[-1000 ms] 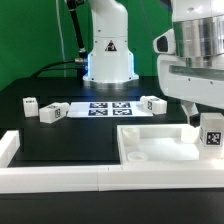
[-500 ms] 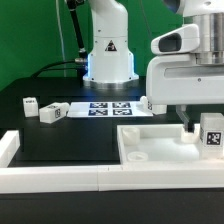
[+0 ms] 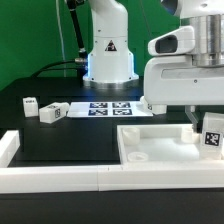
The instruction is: Assemble square table
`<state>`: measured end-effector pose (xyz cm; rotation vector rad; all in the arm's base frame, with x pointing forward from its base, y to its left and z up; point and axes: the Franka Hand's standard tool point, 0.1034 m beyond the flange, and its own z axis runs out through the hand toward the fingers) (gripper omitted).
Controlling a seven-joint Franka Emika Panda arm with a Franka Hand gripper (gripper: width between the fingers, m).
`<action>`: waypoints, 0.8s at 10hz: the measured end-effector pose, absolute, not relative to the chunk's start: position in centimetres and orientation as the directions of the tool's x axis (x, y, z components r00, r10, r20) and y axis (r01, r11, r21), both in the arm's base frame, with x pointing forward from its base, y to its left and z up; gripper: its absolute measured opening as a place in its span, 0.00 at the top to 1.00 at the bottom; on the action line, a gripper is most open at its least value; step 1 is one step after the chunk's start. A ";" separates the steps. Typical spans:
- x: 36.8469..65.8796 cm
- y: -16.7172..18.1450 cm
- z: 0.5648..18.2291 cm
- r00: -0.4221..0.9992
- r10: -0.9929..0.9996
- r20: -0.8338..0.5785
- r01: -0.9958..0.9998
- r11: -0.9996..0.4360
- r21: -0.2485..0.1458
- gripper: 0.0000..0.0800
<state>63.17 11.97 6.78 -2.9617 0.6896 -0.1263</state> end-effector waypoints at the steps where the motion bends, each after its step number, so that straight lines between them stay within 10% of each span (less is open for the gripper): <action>1: 63.2 11.9 6.8 0.852 -0.521 0.048 -0.513 -0.850 -0.119 0.63; 8: 63.0 11.6 6.7 0.081 -0.981 -0.176 -0.995 -0.070 -0.064 0.63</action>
Offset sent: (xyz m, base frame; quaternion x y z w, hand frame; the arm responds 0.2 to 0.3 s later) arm 0.0031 -0.0094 0.0017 -0.0289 -0.0287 0.3051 0.9514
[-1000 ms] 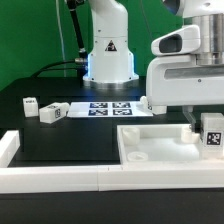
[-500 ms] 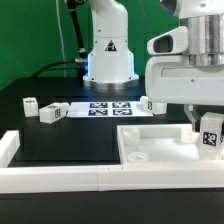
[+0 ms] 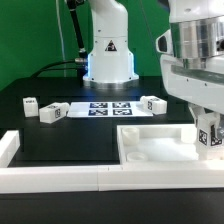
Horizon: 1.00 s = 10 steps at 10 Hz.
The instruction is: Assemble square table
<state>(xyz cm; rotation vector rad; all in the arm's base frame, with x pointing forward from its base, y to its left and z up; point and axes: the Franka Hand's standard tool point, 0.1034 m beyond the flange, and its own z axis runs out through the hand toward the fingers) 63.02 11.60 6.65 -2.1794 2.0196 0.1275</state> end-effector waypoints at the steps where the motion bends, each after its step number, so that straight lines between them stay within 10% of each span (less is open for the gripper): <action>1: 63.1 11.8 6.7 -0.078 -0.974 -0.213 -0.995 0.089 -0.040 0.63; 7: 63.1 11.7 6.6 -0.416 -0.884 -0.213 -0.907 0.419 0.031 0.63; 9: 63.0 11.7 6.6 -0.411 -0.887 -0.212 -0.910 0.414 0.031 0.33; 10: 63.0 11.7 6.7 -0.398 -0.892 -0.214 -0.915 0.402 0.026 0.33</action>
Offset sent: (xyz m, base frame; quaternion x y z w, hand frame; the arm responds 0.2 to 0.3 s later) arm 0.0056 -0.0014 0.0017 0.0139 -0.0054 0.1683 0.9856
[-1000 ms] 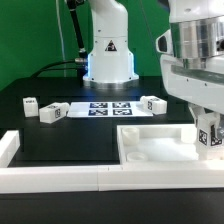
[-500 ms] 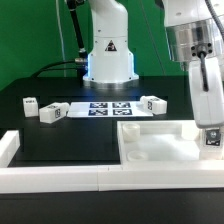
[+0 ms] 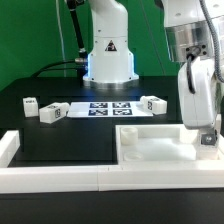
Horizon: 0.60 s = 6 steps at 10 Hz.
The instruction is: Assemble square table
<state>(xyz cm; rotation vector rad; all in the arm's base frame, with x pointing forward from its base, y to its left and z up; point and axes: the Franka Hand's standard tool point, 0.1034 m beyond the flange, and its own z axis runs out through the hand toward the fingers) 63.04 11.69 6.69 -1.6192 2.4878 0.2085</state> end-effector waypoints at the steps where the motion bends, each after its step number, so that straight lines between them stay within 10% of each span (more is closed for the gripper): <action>1: 62.9 11.7 7.7 -0.370 -0.902 -0.222 -0.926 0.377 0.012 0.22; 4: 61.5 11.9 11.9 -0.349 -0.903 -0.252 -0.932 0.363 -0.011 0.19; 6: 61.4 11.8 11.5 -0.348 -0.904 -0.249 -0.932 0.362 -0.010 0.19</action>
Offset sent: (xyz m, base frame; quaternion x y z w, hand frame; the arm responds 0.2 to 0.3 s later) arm -0.0316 -0.0036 0.0602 -0.0035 -0.0023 -0.0231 0.9997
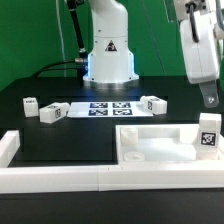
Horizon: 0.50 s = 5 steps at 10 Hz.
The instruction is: Assemble square table
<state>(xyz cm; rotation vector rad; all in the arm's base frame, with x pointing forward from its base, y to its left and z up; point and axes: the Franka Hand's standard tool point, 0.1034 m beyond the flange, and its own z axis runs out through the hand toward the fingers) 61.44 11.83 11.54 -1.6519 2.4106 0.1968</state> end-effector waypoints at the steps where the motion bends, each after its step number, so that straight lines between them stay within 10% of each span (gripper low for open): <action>1: 61.5 11.8 11.6 -0.348 -0.904 -0.249 -0.932 0.362 -0.010 0.19; 5: 60.5 11.7 12.3 -0.274 -0.929 -0.248 -0.953 0.296 -0.058 0.19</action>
Offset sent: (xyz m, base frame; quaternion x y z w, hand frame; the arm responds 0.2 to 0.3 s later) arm 0.0000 0.0000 0.0000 0.0000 0.0000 0.0000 1.0000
